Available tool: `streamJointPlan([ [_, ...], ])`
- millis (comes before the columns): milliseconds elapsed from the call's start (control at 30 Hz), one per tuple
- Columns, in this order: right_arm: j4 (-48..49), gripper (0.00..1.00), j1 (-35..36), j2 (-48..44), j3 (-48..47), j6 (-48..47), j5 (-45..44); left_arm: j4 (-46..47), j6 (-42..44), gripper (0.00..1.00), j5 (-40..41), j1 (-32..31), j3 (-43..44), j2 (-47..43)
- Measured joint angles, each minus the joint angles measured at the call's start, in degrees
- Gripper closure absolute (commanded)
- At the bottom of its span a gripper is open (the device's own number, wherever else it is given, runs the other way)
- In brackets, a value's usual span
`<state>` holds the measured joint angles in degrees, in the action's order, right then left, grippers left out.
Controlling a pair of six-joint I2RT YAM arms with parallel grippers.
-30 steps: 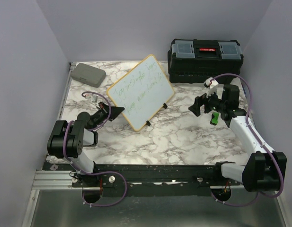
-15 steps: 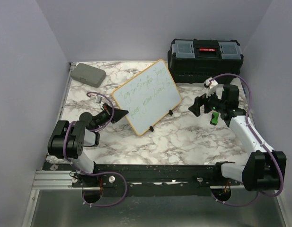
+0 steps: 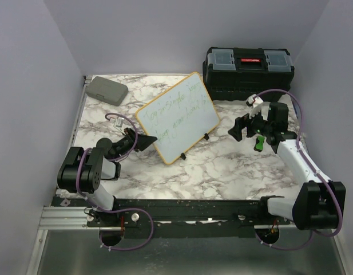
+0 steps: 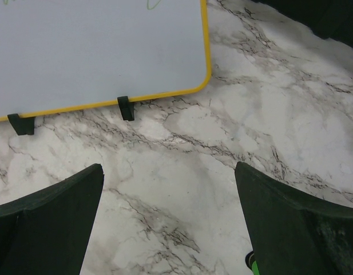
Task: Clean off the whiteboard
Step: Adjust the whiteboard at the center of the board, then pick up the whiteboard eraser from the center of the board.
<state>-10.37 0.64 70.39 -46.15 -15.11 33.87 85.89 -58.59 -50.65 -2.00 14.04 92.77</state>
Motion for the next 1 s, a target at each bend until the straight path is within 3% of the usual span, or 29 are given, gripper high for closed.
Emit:
streamJointPlan([
  [300,-0.02,0.0,-2.21,0.07,0.02,0.0,-1.03,-0.24,0.13,0.29,3.72,-0.02,-2.25,-4.85],
  [533,-3.19,0.0,-2.23,-0.66,-0.31,0.37,-7.28,-2.25,1.88,0.23,7.28,-0.02,-4.42,-11.43],
  [600,-4.76,0.0,-2.25,-0.63,-0.63,0.81,-10.43,-3.61,2.84,0.03,8.35,-0.02,-4.9,-13.75],
  [633,-5.64,0.0,-2.25,-0.61,-0.92,1.18,-12.09,-4.39,3.39,0.01,8.94,0.0,-5.05,-14.86],
  [1000,-14.93,0.12,-2.25,8.28,-5.33,4.72,-28.63,-21.0,10.75,0.01,16.35,0.0,-5.6,-31.67],
])
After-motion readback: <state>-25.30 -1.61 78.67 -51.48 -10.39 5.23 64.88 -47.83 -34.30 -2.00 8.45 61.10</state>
